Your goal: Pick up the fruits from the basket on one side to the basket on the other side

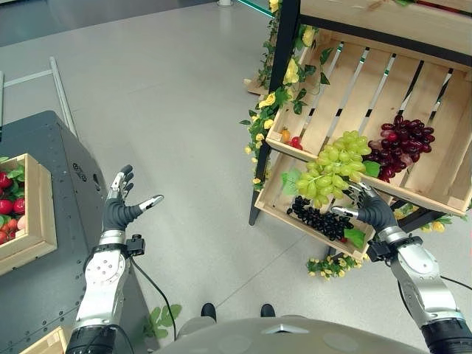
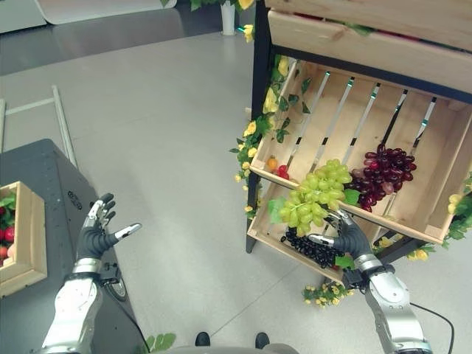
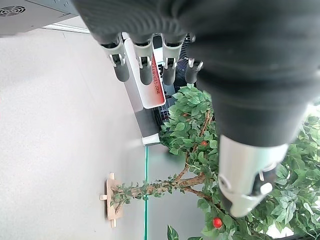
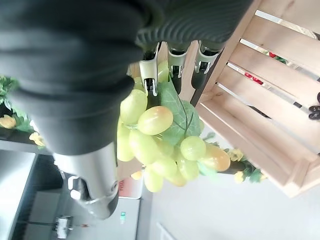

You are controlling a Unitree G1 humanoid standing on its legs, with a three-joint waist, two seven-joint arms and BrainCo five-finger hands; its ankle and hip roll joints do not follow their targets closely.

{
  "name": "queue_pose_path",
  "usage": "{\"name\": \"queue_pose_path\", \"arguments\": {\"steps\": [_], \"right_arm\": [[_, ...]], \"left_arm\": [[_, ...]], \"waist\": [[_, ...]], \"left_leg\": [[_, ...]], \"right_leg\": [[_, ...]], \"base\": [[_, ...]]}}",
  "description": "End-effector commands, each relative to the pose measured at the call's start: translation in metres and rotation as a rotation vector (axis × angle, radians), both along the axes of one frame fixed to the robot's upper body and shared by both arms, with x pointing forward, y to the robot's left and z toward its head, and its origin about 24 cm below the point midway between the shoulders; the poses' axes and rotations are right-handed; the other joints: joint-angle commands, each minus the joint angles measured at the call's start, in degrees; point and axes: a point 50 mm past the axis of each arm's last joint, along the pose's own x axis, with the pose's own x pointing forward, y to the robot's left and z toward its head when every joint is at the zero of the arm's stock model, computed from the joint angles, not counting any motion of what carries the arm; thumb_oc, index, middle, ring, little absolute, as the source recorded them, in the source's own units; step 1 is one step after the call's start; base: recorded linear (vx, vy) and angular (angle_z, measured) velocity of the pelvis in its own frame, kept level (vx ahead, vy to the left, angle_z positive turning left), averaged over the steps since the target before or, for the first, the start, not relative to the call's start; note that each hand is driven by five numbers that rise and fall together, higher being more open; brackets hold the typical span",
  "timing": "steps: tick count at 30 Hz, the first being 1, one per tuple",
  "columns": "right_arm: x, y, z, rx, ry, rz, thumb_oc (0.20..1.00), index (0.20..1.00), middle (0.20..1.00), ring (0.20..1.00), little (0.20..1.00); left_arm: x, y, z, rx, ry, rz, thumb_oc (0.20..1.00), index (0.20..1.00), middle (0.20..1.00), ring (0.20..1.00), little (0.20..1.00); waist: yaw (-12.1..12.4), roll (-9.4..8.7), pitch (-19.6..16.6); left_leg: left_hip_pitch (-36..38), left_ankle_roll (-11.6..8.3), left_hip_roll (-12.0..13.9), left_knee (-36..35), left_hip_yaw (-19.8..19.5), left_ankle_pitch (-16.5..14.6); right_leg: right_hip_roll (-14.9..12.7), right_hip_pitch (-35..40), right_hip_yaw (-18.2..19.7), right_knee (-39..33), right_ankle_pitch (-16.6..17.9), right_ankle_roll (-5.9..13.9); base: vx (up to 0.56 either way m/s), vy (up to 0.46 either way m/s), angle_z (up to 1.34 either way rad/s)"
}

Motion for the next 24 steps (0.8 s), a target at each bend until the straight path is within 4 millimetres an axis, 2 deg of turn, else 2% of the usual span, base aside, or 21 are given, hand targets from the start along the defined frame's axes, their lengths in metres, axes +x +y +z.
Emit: {"name": "queue_pose_path", "arguments": {"steps": [1,11,17,24], "right_arm": [[0.026,0.015,0.089,0.109,-0.477,0.081,1.000,1.000,1.000,1.000,1.000],[0.026,0.020,0.096,0.142,-0.507,0.109,1.000,1.000,1.000,1.000,1.000],[0.028,0.033,0.103,0.249,-0.560,0.142,1.000,1.000,1.000,1.000,1.000],[0.031,0.036,0.110,0.345,-0.614,0.121,1.000,1.000,1.000,1.000,1.000]], "left_arm": [[0.009,0.009,0.018,0.054,-0.098,0.002,1.000,1.000,1.000,1.000,1.000],[0.009,0.009,0.019,0.046,-0.106,0.006,1.000,1.000,1.000,1.000,1.000],[0.009,0.010,0.019,0.051,-0.105,0.014,1.000,1.000,1.000,1.000,1.000],[0.008,0.009,0.019,0.049,-0.104,0.016,1.000,1.000,1.000,1.000,1.000]], "waist": [[-0.4,-3.01,-0.7],[-0.3,-2.96,-0.7],[-0.1,-2.89,-0.6],[0.0,-2.68,-0.7]], "left_leg": [[3.9,1.68,-2.2,1.3,-1.1,-6.3],[3.8,1.69,-2.3,1.3,-1.1,-6.3],[3.8,1.66,-2.3,1.3,-1.1,-6.2],[3.7,1.72,-2.5,1.4,-1.1,-5.9]], "right_leg": [[-2.3,1.4,-1.7,2.7,-1.3,4.54],[-2.2,1.3,-1.8,2.9,-1.3,4.49],[-2.4,1.3,-1.7,2.8,-1.2,4.43],[-2.4,1.3,-1.7,2.8,-1.0,4.29]], "base": [[0.00,0.000,0.00],[0.00,0.000,0.00],[-0.01,-0.001,0.00],[0.00,0.000,0.00]]}}
